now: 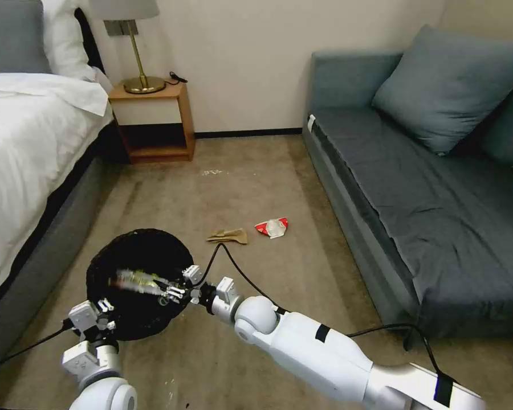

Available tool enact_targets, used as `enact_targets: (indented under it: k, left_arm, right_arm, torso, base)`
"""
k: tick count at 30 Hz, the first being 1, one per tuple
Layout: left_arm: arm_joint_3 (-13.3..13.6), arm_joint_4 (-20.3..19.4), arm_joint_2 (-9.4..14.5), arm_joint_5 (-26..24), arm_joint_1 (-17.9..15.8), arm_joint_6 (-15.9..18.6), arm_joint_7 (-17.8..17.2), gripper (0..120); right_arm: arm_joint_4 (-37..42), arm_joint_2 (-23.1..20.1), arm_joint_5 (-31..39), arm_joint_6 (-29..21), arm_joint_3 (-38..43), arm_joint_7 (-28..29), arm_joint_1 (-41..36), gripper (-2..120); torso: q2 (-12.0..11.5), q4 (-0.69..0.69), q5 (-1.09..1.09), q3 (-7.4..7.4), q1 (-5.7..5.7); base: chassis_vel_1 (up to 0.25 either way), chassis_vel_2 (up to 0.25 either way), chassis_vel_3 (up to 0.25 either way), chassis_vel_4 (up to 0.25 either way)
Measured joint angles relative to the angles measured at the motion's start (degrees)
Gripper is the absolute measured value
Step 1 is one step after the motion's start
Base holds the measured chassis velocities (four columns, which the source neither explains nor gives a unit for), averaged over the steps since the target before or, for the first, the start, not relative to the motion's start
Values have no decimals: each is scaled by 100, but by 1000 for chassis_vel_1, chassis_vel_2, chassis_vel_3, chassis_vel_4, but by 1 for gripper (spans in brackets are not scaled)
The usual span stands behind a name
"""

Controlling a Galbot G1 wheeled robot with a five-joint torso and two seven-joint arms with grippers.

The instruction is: Pick up the trash bin, then pick up the garbage on the floor and place it into the trash bin.

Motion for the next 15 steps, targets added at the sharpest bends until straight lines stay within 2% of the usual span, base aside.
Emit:
enact_targets:
  k: [3,4,7,8,9,12,15]
  left_arm:
    - [-20,1,39,-20,8,-5,-85,4]
    - [-20,1,39,-20,8,-5,-85,4]
    - [-44,0,60,-26,-12,-6,-239,4]
    - [-44,0,60,-26,-12,-6,-239,4]
    - [-66,-5,72,-31,-14,-6,-300,4]
    - [-90,-10,98,-41,-2,-5,-387,4]
    - [-143,-9,166,-105,35,-10,-545,4]
  right_arm:
    - [384,-173,433,47,30,146,-108,78]
    - [384,-173,433,47,30,146,-108,78]
    - [873,-441,954,61,178,316,-317,93]
    - [873,-441,954,61,178,316,-317,93]
    - [1043,-578,994,102,322,323,-441,98]
    - [1198,-719,1006,150,534,337,-596,99]
    - [1287,-941,972,134,1078,575,-943,100]
  torso:
    - [0,0,0,0,0]
    - [0,0,0,0,0]
    - [0,0,0,0,0]
    - [0,0,0,0,0]
    - [0,0,1,0,0]
    - [0,-1,1,0,0]
    - [0,-1,1,0,0]
  base:
    - [0,0,0,0]
    - [0,0,0,0]
    - [0,0,0,0]
    - [0,0,0,0]
    - [0,0,0,0]
    - [0,0,0,0]
    - [0,0,0,0]
